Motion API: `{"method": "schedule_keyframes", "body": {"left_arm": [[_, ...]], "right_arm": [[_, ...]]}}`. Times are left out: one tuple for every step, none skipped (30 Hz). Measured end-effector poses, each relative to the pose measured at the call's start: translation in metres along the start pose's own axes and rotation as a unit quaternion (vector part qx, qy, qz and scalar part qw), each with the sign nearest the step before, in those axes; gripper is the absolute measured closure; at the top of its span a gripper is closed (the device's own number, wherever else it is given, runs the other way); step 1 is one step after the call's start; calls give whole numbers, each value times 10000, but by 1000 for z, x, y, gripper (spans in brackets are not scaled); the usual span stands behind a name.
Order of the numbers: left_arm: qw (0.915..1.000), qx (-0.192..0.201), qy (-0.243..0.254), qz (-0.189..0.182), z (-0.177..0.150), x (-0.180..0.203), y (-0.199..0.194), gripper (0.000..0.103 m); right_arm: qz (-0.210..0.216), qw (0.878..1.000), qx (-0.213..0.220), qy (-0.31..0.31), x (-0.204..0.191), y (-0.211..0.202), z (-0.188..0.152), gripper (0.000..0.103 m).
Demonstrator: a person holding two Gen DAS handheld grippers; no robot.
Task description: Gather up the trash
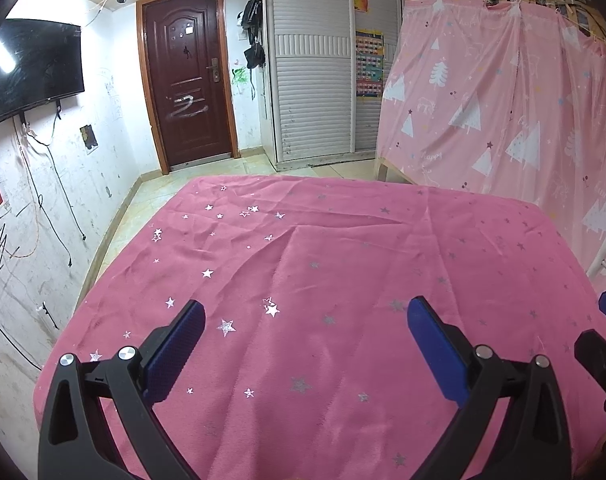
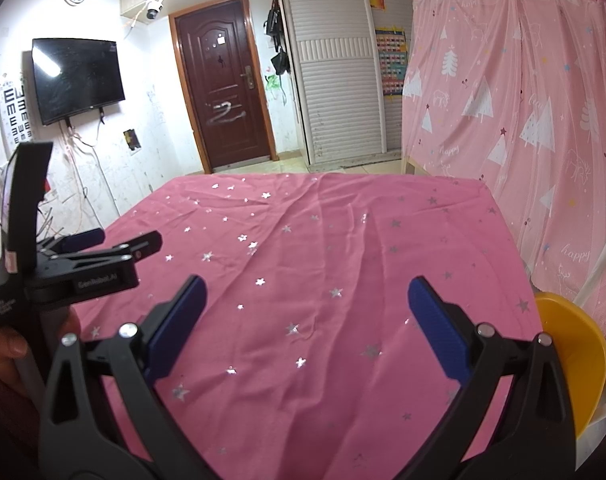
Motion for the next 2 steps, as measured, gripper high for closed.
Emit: {"method": "schedule_keyframes", "body": {"left_arm": [[10000,-6,0,0,0,1,0,9],[10000,-9,0,-5,0,1,0,8]], "right_arm": [[-4,10000,-8,3,0,0,-1,6],[-3,10000,-7,0,0,0,-1,6]]}}
Point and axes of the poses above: each gripper's, at about its wrist camera, not at the fingertips, and y roughly the way its jaws point, x to its right, z to its top, the point moved 2 cm from there along y, roughly the way its jaws point, and after that the axes turned 11 degrees about -y, right-handed, at the moved point
